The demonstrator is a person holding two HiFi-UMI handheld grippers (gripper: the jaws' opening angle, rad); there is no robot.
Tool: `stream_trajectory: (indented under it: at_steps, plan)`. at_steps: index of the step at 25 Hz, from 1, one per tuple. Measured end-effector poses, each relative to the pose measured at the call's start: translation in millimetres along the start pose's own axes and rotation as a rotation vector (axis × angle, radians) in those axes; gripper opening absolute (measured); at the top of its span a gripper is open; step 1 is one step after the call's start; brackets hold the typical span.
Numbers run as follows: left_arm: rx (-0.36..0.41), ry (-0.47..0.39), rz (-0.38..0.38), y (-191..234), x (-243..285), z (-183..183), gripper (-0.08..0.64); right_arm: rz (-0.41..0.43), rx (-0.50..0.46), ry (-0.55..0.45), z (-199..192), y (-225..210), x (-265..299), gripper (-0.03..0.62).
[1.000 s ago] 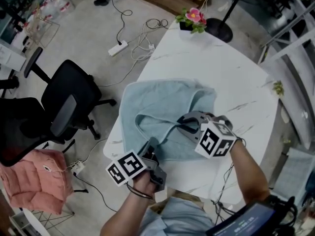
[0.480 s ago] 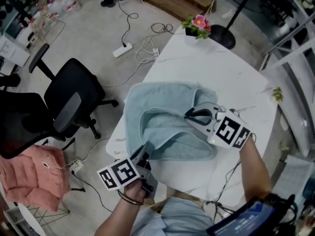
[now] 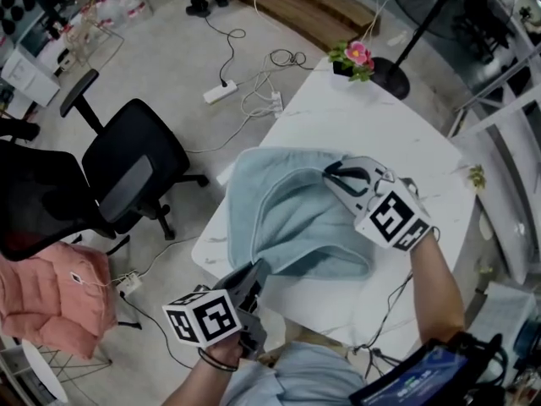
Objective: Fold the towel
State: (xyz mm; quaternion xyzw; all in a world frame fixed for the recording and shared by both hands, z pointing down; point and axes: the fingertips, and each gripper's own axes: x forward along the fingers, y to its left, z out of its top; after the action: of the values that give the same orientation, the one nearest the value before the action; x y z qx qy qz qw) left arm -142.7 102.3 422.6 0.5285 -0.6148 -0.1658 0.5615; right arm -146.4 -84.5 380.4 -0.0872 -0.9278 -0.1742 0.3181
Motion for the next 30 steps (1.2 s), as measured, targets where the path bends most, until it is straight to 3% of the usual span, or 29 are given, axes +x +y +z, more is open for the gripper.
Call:
stream_trajectory:
  at_steps: [5, 10, 21, 30]
  plan:
    - [0.098, 0.049, -0.001, -13.2, -9.2, -1.7, 0.017, -0.046, -0.058, -0.029, 26.5, -31.6, 11.7, 0.025]
    - [0.152, 0.076, 0.015, 8.8, -34.7, -0.5, 0.017, -0.071, -0.111, -0.053, 62.4, -29.9, 37.2, 0.025]
    - [0.125, 0.109, 0.056, 52.2, -40.9, 3.7, 0.017, -0.026, -0.165, -0.053, 85.6, -20.1, 107.2, 0.025]
    - [0.098, 0.143, 0.121, 91.0, -34.4, 8.4, 0.017, 0.056, -0.253, 0.014, 77.6, -8.7, 176.2, 0.025]
